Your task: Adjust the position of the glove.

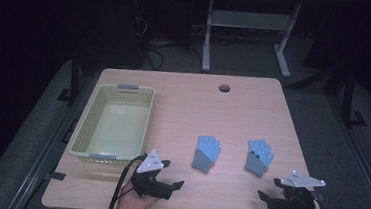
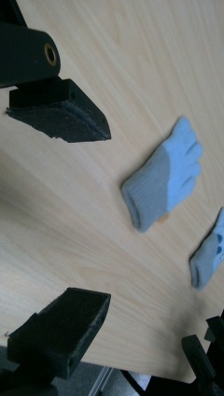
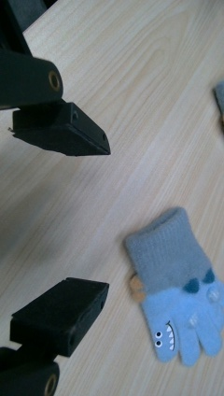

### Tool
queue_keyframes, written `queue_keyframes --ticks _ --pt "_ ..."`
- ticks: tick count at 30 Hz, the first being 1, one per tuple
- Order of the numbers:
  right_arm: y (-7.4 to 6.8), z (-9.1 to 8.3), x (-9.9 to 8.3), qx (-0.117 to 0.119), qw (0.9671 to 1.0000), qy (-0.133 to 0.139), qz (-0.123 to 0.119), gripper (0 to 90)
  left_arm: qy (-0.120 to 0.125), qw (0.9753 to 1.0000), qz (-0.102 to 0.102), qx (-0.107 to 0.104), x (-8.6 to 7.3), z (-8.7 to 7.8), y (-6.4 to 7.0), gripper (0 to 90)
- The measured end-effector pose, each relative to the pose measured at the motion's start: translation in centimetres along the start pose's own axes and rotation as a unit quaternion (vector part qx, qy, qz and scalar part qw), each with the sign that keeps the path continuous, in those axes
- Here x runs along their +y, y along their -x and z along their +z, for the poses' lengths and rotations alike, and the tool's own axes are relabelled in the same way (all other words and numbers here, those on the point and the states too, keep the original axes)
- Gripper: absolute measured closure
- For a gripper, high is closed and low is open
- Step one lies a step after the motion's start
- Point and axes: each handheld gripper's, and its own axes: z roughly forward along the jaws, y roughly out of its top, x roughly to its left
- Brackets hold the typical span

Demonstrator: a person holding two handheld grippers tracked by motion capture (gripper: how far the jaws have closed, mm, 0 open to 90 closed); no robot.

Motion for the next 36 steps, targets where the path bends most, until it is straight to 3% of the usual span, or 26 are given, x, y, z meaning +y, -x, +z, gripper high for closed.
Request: queue_keyframes --ticks 7,8,14,20,21,26,31,36 --pt "-0.2 -0.2 0.1 -0.002 1.0 0.001 0.007 26.8 0.001 1.0 -0.006 -0.008 -0.2 0.0 -0.3 16.3" --pt "-0.3 -0.2 0.5 0.001 1.0 0.002 0.002 26.8 0.0 1.0 0.001 0.0 -0.2 -0.2 -0.3 16.2" --pt "-0.4 -0.1 2.0 0.002 0.9999 0.007 -0.013 26.8 0.002 1.0 -0.002 0.003 -0.4 -0.4 -0.3 16.2" --pt "0.6 0.3 4.3 0.007 0.9997 0.008 -0.021 27.0 0.005 0.9999 0.01 0.007 -0.4 -0.6 0.0 16.2" --pt "1.0 0.3 5.3 0.012 0.9996 0.012 -0.022 28.0 0.005 0.9999 0.009 0.005 -0.4 -0.5 0.0 16.3" --pt "1.9 0.7 6.9 0.015 0.9995 0.009 -0.026 29.6 0.003 1.0 0.006 0.0 -0.5 -0.3 -0.1 16.4" --pt "3.1 1.5 8.6 0.01 0.9993 -0.012 -0.033 30.8 0.007 0.9999 0.012 0.0 -0.2 -0.3 -0.1 16.5" --pt "4.4 2.7 9.4 0.021 0.9989 -0.038 -0.015 32.1 0.009 0.9999 0.01 -0.002 -0.2 -0.1 -0.2 16.5"
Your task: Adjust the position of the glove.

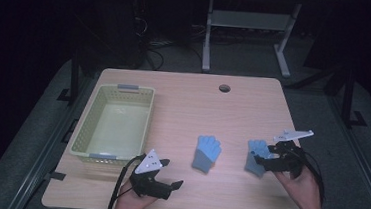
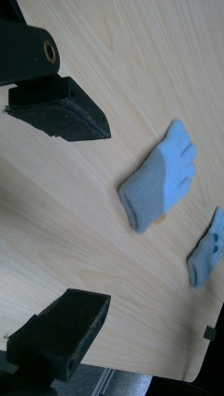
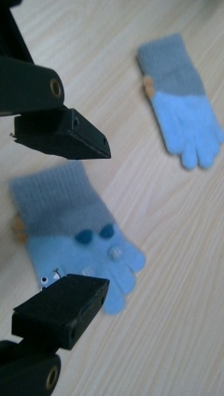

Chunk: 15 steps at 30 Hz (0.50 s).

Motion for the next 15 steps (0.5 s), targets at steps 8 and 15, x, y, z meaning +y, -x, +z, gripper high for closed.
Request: queue_keyframes --ticks 8,15 --pt "1.1 1.6 0.8 0.005 0.9993 -0.036 0.004 42.6 -0.002 1.0 0.008 -0.001 0.0 0.1 0.0 16.5" --pt "2.1 3.7 0.9 0.007 0.9969 -0.078 0.006 50.0 0.004 1.0 0.005 0.003 0.1 0.0 0.0 16.5"
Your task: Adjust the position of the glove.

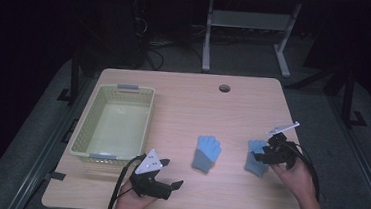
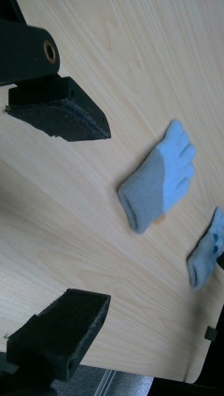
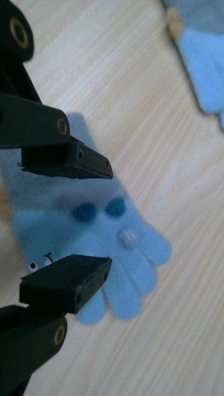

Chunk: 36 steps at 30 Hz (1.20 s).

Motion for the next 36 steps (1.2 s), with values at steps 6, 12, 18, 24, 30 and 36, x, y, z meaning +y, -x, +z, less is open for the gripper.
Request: queue_keyframes --ticks 6,12,18,24,30,36 --pt "0.1 1.6 -0.3 -0.006 0.9994 -0.033 -0.008 54.8 -0.003 0.9999 -0.012 0.004 -0.4 -0.2 0.0 16.5" --pt "0.2 1.7 -0.7 -0.015 0.9997 -0.016 -0.011 62.5 -0.007 0.9998 -0.012 0.013 -0.4 -0.7 -0.2 16.6" --pt "-0.5 1.8 -0.7 -0.033 0.999 -0.018 -0.025 72.4 -0.009 0.9998 -0.015 0.012 -0.5 -0.6 -0.1 16.6" --pt "-0.8 1.8 -0.5 -0.041 0.9986 -0.025 -0.021 80.2 -0.01 0.9998 -0.015 0.007 -0.5 -0.4 0.1 16.7" --pt "-0.4 1.2 -0.5 -0.039 0.9991 -0.009 -0.011 82.7 -0.011 0.9998 -0.014 0.006 -0.5 -0.3 0.0 16.7" --pt "-1.1 -1.6 0.3 -0.023 0.9992 0.03 0.008 82.8 -0.008 0.9999 -0.01 0.006 -0.3 -0.3 0.0 16.7"
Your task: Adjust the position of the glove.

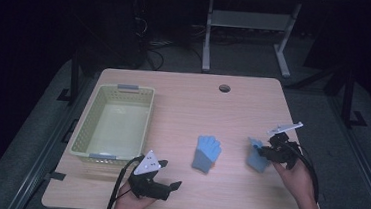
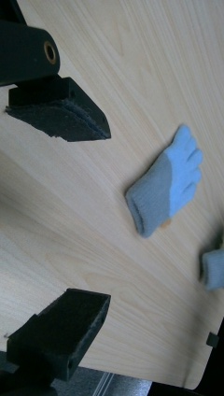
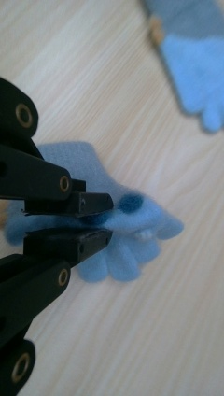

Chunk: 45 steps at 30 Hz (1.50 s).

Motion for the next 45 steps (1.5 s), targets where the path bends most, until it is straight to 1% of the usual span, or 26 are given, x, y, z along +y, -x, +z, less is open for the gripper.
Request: queue_keyframes --ticks 2,3,4,5,7,8,9,11,12,13,14,15,18,19,20,21,22,23,24,25,29,34,36,41,43,45 --pt "-0.3 -0.3 0.2 0.004 1.0 0.004 -0.001 82.8 0.001 1.0 0.0 0.001 0.0 0.0 0.0 16.7" --pt "-1.0 -0.8 0.8 0.005 0.9999 0.007 -0.009 82.8 0.001 1.0 0.0 0.002 0.0 0.0 0.1 16.7" --pt "-1.0 -0.8 0.8 0.005 0.9999 0.007 -0.009 82.8 0.001 1.0 0.0 0.002 0.0 0.0 0.1 16.7" --pt "-1.7 -1.2 1.5 0.009 0.9998 0.014 -0.013 82.7 0.001 1.0 0.001 0.002 0.1 0.0 0.1 16.7" --pt "-2.5 -1.6 2.2 0.017 0.9995 0.02 -0.019 82.7 0.002 1.0 0.001 0.001 0.0 0.0 0.2 16.7" --pt "-2.5 -1.6 2.2 0.017 0.9995 0.02 -0.019 82.7 0.002 1.0 0.001 0.001 0.0 0.0 0.2 16.7" --pt "-3.3 -1.7 2.8 0.029 0.9991 0.025 -0.019 82.6 0.003 1.0 0.001 0.001 0.1 -0.1 0.2 16.7" --pt "-4.1 -1.7 3.5 0.036 0.9988 0.023 -0.024 82.6 0.004 1.0 0.0 0.001 0.0 -0.1 0.1 16.7" --pt "-4.1 -1.7 3.5 0.036 0.9988 0.023 -0.024 82.6 0.004 1.0 0.0 0.001 0.0 -0.1 0.1 16.7" --pt "-4.8 -1.4 4.2 0.04 0.9984 0.023 -0.031 82.4 0.004 1.0 0.0 0.002 0.0 -0.1 0.1 16.6" --pt "-4.8 -1.4 4.2 0.04 0.9984 0.023 -0.031 82.4 0.004 1.0 0.0 0.002 0.0 -0.1 0.1 16.6" --pt "-5.5 -1.1 4.8 0.043 0.9981 0.023 -0.038 82.3 0.004 1.0 0.0 0.003 0.1 -0.2 0.0 16.7" --pt "-6.0 -0.6 5.4 0.05 0.9977 0.023 -0.038 82.1 0.005 1.0 0.001 0.003 0.1 -0.3 0.0 16.7" --pt "-6.5 -0.2 5.9 0.057 0.9974 0.02 -0.04 81.9 0.005 1.0 0.001 0.004 0.1 -0.3 -0.1 16.6" --pt "-6.5 -0.2 5.9 0.057 0.9974 0.02 -0.04 81.9 0.005 1.0 0.001 0.004 0.1 -0.3 -0.1 16.7" --pt "-7.1 0.3 6.4 0.066 0.9969 0.017 -0.039 81.7 0.004 1.0 0.002 0.004 0.1 -0.3 -0.1 16.7" --pt "-7.1 0.3 6.4 0.066 0.9969 0.017 -0.039 81.7 0.004 1.0 0.002 0.004 0.1 -0.3 -0.1 16.7" --pt "-7.6 0.9 6.9 0.076 0.9964 0.013 -0.034 81.7 0.004 1.0 0.003 0.005 0.1 -0.4 -0.1 16.7" --pt "-7.6 0.9 6.9 0.076 0.9964 0.013 -0.034 81.7 0.004 1.0 0.003 0.005 0.1 -0.4 -0.1 16.6" --pt "-8.1 1.5 7.3 0.083 0.9959 0.012 -0.034 81.7 0.006 1.0 0.004 0.006 0.1 -0.4 0.0 16.7" --pt "-9.1 2.6 7.9 0.089 0.9953 0.004 -0.039 81.4 0.003 0.9999 0.008 0.007 0.2 -0.6 -0.1 16.7" --pt "-9.8 3.3 8.4 0.097 0.9947 0.002 -0.033 81.3 0.003 0.9999 0.01 0.007 0.2 -0.6 -0.2 16.6" --pt "-10.2 3.7 8.6 0.101 0.9945 -0.006 -0.028 80.9 0.003 0.9999 0.01 0.006 0.2 -0.6 -0.2 16.7" --pt "-10.5 4.4 8.6 0.105 0.9939 -0.015 -0.03 80.5 0.002 0.9999 0.007 0.007 0.2 -0.6 -0.1 16.7" --pt "-10.6 4.7 8.5 0.109 0.9933 -0.019 -0.031 80.4 0.006 1.0 0.002 0.007 0.1 -0.6 0.0 16.7" --pt "-10.7 5.0 8.5 0.112 0.9929 -0.025 -0.031 80.1 0.005 1.0 0.004 0.007 0.1 -0.6 0.0 16.7"
